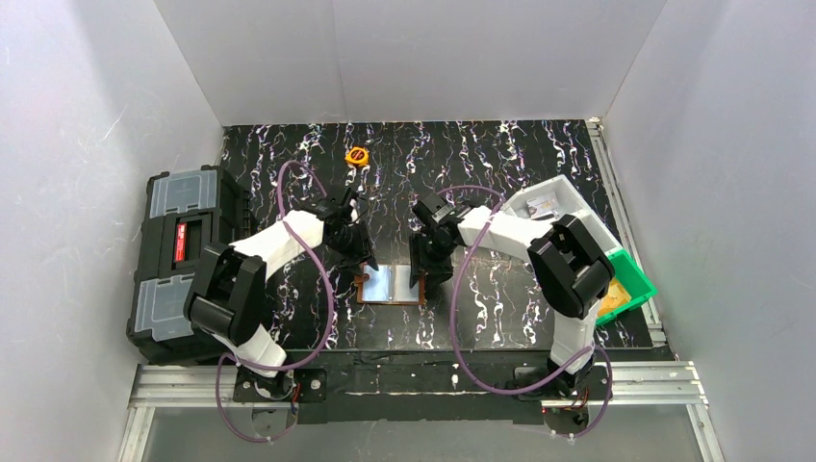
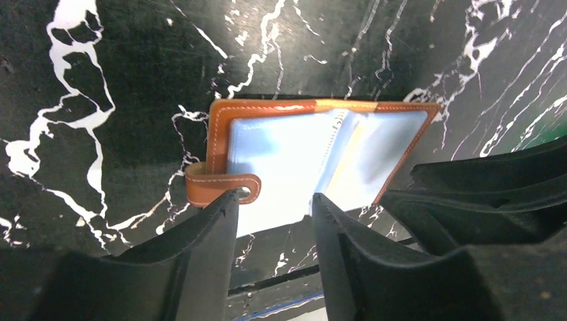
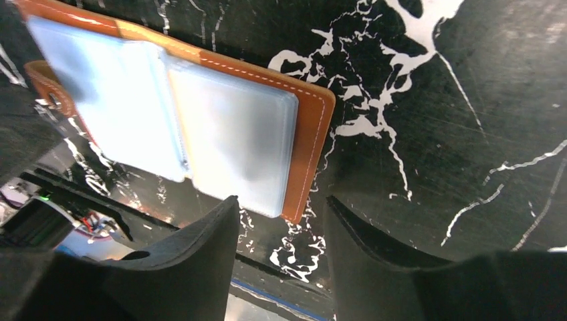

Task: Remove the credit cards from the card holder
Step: Remove the credit card from the card holder.

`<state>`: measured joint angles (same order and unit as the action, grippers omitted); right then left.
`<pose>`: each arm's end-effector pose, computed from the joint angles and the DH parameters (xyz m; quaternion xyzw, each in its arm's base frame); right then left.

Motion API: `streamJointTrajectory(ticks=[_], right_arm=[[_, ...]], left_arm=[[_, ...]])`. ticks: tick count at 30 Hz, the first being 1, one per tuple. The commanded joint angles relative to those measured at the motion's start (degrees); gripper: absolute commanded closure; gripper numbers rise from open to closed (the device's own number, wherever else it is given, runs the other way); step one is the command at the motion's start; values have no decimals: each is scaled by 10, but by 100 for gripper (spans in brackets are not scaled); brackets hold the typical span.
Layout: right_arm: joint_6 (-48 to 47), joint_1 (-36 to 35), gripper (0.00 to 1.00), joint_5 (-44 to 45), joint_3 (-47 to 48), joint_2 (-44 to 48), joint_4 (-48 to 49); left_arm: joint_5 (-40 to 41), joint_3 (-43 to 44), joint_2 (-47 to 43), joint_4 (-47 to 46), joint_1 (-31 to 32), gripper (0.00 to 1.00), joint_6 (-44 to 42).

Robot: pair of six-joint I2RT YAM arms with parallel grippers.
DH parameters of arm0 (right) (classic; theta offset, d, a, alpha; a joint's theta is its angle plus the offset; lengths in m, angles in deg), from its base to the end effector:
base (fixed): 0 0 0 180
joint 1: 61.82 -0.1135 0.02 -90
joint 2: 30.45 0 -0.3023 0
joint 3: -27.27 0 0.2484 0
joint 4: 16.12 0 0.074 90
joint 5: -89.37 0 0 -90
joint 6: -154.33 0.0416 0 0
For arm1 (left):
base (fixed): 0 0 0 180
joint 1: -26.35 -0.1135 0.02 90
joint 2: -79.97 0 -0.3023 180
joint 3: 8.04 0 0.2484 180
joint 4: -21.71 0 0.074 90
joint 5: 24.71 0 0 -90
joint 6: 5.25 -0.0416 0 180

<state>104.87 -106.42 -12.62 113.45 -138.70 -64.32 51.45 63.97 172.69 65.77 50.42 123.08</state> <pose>0.2671 0.2755 0.1993 -0.0526 0.9786 0.1910 0.0559 0.2840 -0.1377 0.2241 -0.0941 0.9645 -0.2129 0.1245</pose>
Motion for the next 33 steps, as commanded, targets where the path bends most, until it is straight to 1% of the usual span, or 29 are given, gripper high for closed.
streamJointTrajectory(ticks=[1, 4, 7, 8, 10, 15, 19, 25, 29, 33], right_arm=[[13, 21, 42, 7, 4, 59, -1], [34, 57, 41, 1, -31, 92, 17], [48, 100, 41, -4, -75, 122, 39], [49, 112, 41, -6, -86, 130, 43], [50, 133, 41, -6, -102, 143, 48], [46, 159, 41, -13, -123, 157, 55], [46, 161, 41, -24, -133, 157, 65], [45, 161, 41, -31, -141, 154, 71], [43, 161, 41, -31, -140, 153, 71], [42, 161, 41, -30, -137, 151, 69]], left_arm=[[33, 40, -43, 64, 33, 53, -40], [83, 61, -35, 84, 82, 46, -50], [128, 84, -10, 103, 135, 43, -54], [155, 94, -2, 108, 152, 43, -55], [180, 110, 15, 111, 182, 43, -57], [212, 156, 75, 125, 234, 45, -70], [226, 178, 115, 132, 257, 47, -78], [233, 183, 144, 130, 267, 48, -81], [226, 176, 150, 122, 271, 48, -81], [228, 174, 129, 123, 271, 46, -78]])
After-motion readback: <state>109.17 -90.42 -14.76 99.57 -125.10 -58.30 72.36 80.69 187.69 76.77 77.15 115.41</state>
